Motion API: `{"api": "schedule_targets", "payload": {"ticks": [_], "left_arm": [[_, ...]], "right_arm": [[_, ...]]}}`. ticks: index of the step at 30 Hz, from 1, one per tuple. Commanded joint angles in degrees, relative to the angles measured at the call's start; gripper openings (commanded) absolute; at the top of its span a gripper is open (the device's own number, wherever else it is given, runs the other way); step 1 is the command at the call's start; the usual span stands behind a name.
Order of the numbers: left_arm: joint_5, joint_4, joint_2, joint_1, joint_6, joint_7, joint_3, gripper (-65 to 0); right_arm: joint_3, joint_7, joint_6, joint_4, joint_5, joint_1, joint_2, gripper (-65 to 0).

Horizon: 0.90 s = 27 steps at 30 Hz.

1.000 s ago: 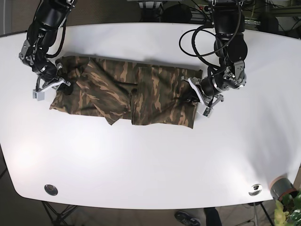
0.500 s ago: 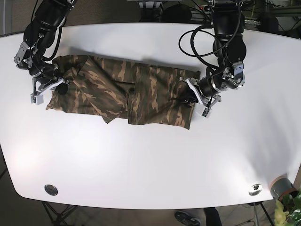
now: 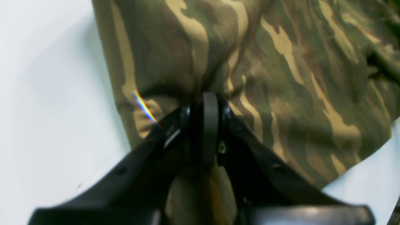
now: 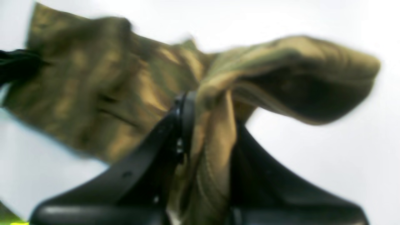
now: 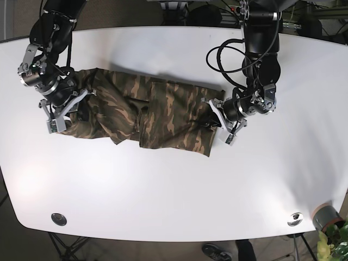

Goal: Fold the T-shirt properly
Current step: 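Fold the held end with the right gripper toward the left gripper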

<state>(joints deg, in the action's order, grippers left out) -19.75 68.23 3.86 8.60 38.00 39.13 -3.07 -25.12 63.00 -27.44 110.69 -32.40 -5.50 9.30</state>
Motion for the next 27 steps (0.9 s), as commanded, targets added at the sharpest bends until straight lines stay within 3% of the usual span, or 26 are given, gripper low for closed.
{"api": "schedule_targets", "payload": {"ticks": [1, 9, 14, 18, 24, 27], "left_arm": [[2.5, -0.1, -0.1, -0.1, -0.7, 3.0, 1.7, -61.7], [2.5, -0.1, -1.7, -0.1, -0.7, 3.0, 3.3, -61.7], [2.5, -0.1, -1.7, -0.3, -0.7, 3.0, 3.4, -61.7], [2.2, 0.1, -1.7, -0.3, -0.7, 3.0, 3.4, -61.7], [2.1, 0.1, -1.8, -0.3, -0.7, 3.0, 3.4, -61.7], [2.1, 0.1, -1.8, -0.2, -0.7, 3.0, 3.4, -61.8]], "right_arm": [[0.5, 0.6, -0.21, 2.1, -1.0, 0.9, -1.4, -63.1], [10.6, 0.7, -0.21, 2.0, -0.4, 5.2, -8.6, -63.1], [17.8, -0.7, -0.21, -1.5, 8.8, 7.8, -14.2, -63.1], [24.4, -6.4, -0.29, -8.1, 14.7, 8.7, -15.5, -62.9], [26.8, -13.4, -0.21, -16.5, 18.7, 10.5, -15.5, -60.6], [26.8, -15.5, -0.21, -19.5, 20.3, 11.3, -15.5, -54.1]]}}
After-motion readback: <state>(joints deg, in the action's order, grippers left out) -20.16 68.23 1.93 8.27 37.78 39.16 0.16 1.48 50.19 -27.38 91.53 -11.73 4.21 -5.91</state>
